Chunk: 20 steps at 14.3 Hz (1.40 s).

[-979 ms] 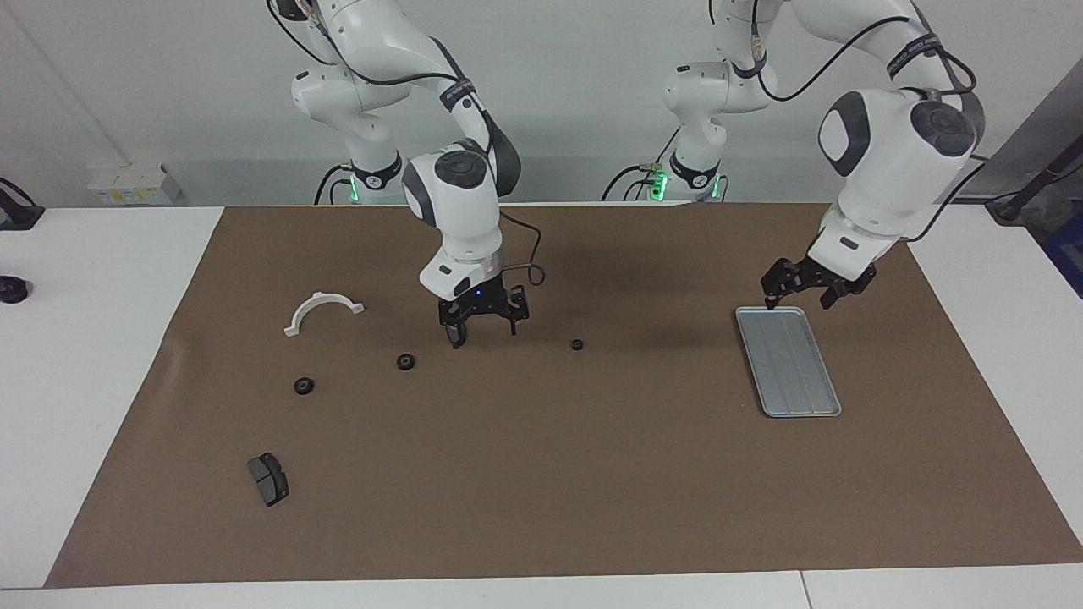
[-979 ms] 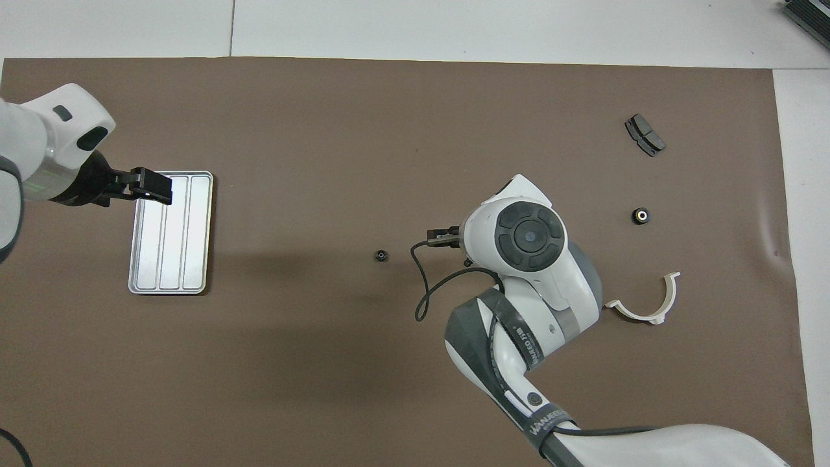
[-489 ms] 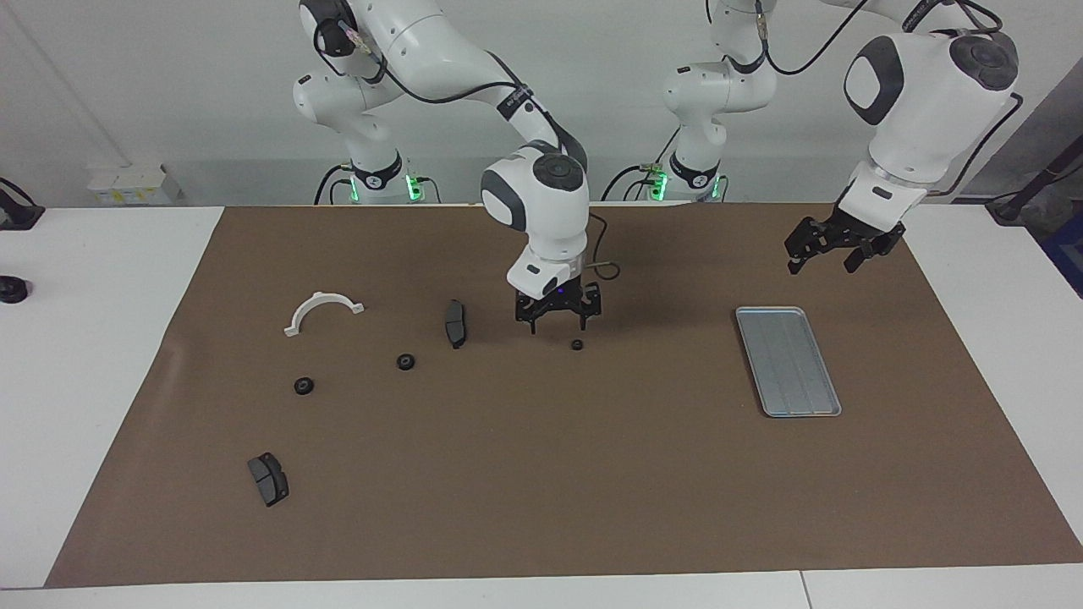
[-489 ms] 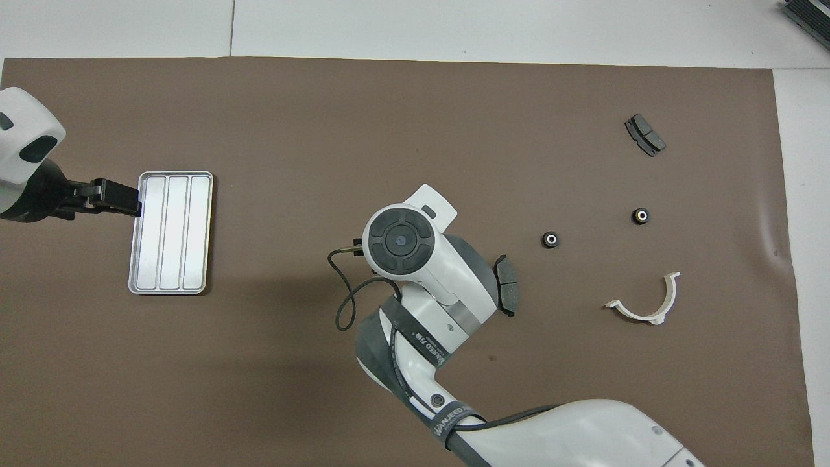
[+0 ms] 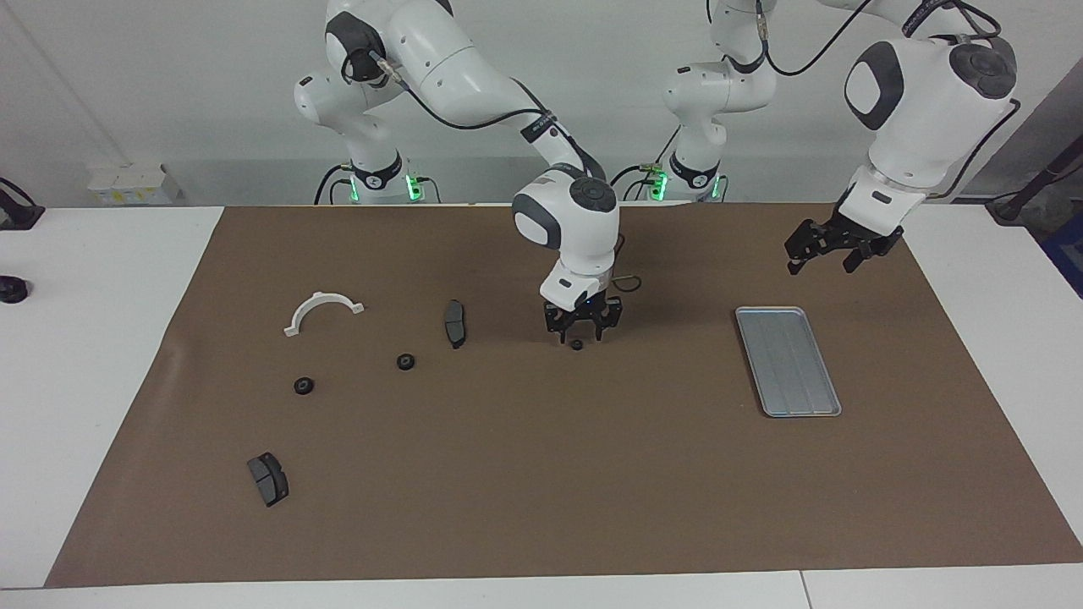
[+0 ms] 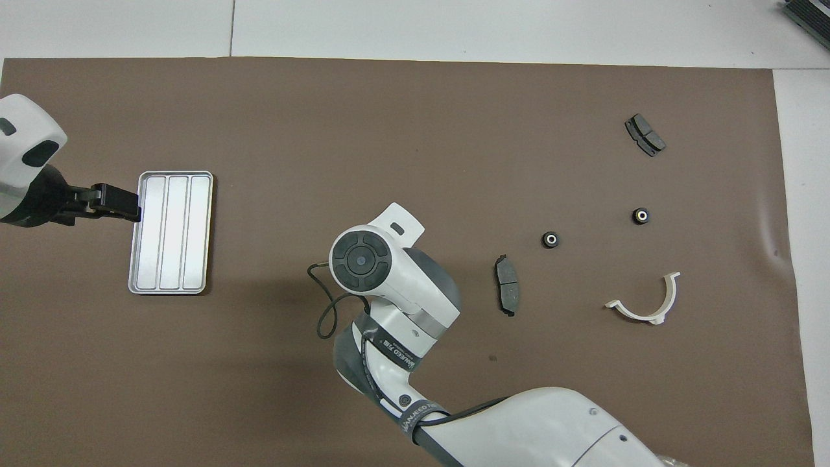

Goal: Place bearing gear from tray to pile

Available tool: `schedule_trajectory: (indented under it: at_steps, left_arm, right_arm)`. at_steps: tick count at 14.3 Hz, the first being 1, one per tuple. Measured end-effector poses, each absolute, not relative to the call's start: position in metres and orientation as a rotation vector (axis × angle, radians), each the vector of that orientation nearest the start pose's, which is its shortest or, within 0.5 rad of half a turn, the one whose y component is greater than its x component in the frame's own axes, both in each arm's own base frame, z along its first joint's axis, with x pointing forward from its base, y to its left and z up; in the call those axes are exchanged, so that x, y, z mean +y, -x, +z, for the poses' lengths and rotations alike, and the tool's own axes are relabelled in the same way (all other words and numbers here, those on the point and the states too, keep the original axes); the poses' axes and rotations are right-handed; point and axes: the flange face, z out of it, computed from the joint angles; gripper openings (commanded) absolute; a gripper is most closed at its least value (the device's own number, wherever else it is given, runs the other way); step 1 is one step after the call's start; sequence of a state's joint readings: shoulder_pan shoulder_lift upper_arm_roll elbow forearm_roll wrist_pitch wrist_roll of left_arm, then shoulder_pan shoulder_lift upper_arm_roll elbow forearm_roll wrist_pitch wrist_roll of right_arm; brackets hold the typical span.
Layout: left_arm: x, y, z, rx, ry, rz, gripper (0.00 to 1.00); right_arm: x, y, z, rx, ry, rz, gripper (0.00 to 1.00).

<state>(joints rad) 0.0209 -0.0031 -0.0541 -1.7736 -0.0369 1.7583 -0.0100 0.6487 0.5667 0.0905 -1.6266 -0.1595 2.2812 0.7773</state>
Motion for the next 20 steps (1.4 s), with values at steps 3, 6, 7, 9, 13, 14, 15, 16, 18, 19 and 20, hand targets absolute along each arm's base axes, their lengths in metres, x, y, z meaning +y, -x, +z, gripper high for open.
schedule_trajectory:
  at_steps: [3,6,7,9,13,14,15,16,18,19,20]
  left_arm:
    - [-0.021,-0.56,0.547,0.024,3.177,0.018,1.0]
    - [-0.019,-0.56,0.552,0.017,3.177,-0.003,1.0]
    - [-0.017,-0.56,0.558,0.011,3.177,-0.022,1.0]
    - [-0.015,-0.563,0.577,0.007,3.177,-0.081,1.0]
    - [-0.016,-0.568,0.619,0.015,3.171,-0.187,1.0]
    - [-0.016,-0.57,0.625,0.019,3.165,-0.194,1.0]
    - [-0.016,-0.572,0.628,0.023,3.16,-0.188,1.0]
    - [-0.016,-0.575,0.63,0.028,3.158,-0.18,1.0]
    - [-0.018,-0.582,0.632,0.037,3.158,-0.17,1.0]
    - [-0.019,-0.584,0.632,0.04,3.158,-0.17,1.0]
    - [-0.02,-0.586,0.63,0.043,3.158,-0.166,1.0]
  right_arm:
    - [0.46,-0.524,0.301,-0.068,3.124,-0.195,0.67]
    - [0.457,-0.526,0.292,-0.063,3.108,-0.218,0.6]
    - [0.456,-0.526,0.29,-0.062,3.11,-0.215,0.59]
    - [0.456,-0.525,0.289,-0.062,3.111,-0.213,0.34]
    - [0.455,-0.526,0.289,-0.07,3.117,-0.225,0.0]
    - [0.454,-0.528,0.29,-0.07,3.12,-0.235,0.0]
    - [0.453,-0.53,0.291,-0.067,3.121,-0.242,0.0]
    - [0.449,-0.534,0.293,-0.057,3.121,-0.249,0.0]
    - [0.432,-0.55,0.299,-0.008,3.122,-0.275,0.0]
    - [0.418,-0.562,0.306,0.031,3.119,-0.294,0.0]
    - [0.399,-0.576,0.315,0.079,3.115,-0.314,0.0]
